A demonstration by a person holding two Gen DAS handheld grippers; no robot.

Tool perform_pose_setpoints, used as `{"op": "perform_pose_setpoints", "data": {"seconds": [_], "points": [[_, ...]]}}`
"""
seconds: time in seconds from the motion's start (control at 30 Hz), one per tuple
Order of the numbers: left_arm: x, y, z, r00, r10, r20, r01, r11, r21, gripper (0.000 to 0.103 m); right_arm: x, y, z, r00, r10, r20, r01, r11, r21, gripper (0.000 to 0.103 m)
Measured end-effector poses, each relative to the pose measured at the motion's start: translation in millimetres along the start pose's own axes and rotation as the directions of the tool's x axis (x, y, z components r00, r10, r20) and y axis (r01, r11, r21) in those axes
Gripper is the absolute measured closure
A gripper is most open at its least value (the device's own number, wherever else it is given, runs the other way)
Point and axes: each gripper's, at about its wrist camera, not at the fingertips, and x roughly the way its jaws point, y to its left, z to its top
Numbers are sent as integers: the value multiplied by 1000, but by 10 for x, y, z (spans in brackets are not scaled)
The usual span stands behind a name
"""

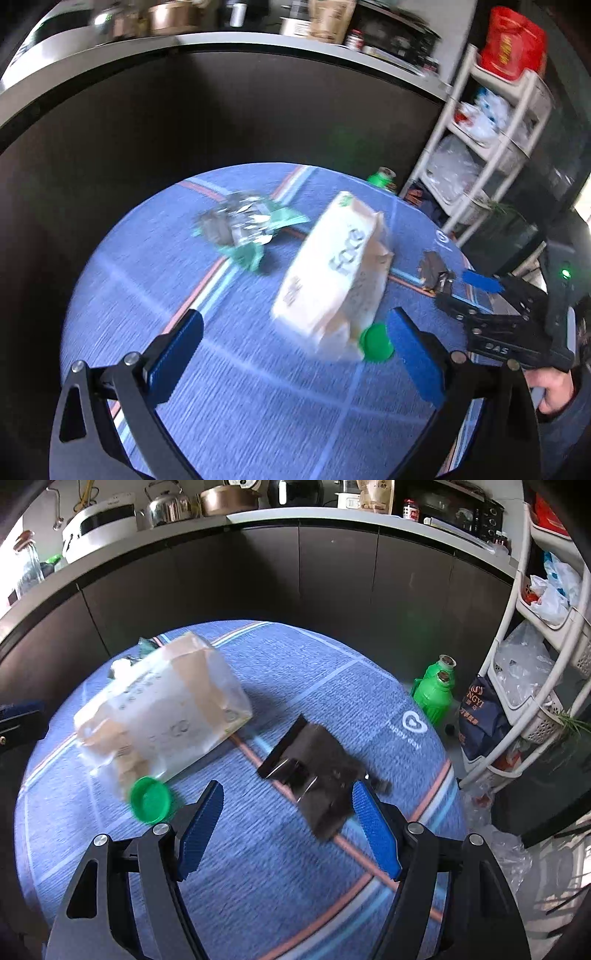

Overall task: Collect trash
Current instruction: 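Grasp the white Face tissue pack with the left tool while the right tool grasps the black wrapper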

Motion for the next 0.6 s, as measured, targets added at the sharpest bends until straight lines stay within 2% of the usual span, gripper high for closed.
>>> {"op": "perform_pose_setpoints", "data": {"seconds": [0.13, 0.2, 0.23, 0.27, 0.33, 0.4, 0.43, 0.5, 0.6], "points": [[283, -72, 107, 999, 8, -35, -6, 998, 64, 4, 157, -45, 76, 1000, -6, -19, 6, 1000, -14, 35], [396, -57, 139, 998, 15, -58, -11, 998, 66, 5, 237, -69, 94, 999, -14, -39, 13, 1000, -17, 37], [449, -47, 157, 997, 5, -74, 0, 998, 59, 5, 274, -83, 96, 999, -11, -51, 11, 1000, -16, 42], [501, -27, 173, 996, -10, -90, 14, 999, 44, 6, 295, -95, 97, 998, -6, -59, 5, 1000, -14, 53], [578, 9, 195, 993, -32, -114, 34, 999, 18, 13, 289, -105, 73, 998, 8, -62, -9, 1000, -9, 61], [666, 59, 204, 986, -68, -151, 65, 998, -23, 33, 240, -83, 43, 998, 18, -55, -19, 1000, -18, 78], [701, 78, 203, 984, -78, -161, 73, 997, -38, 39, 200, -70, 22, 998, 27, -52, -28, 999, -21, 78], [745, 97, 185, 979, -98, -177, 87, 994, -65, 59, 115, -34, -23, 999, 40, -35, -41, 999, -29, 79], [755, 65, 137, 979, -90, -181, 80, 995, -63, 70, -52, 51, -108, 998, 57, -6, -57, 998, -35, 80]]}}
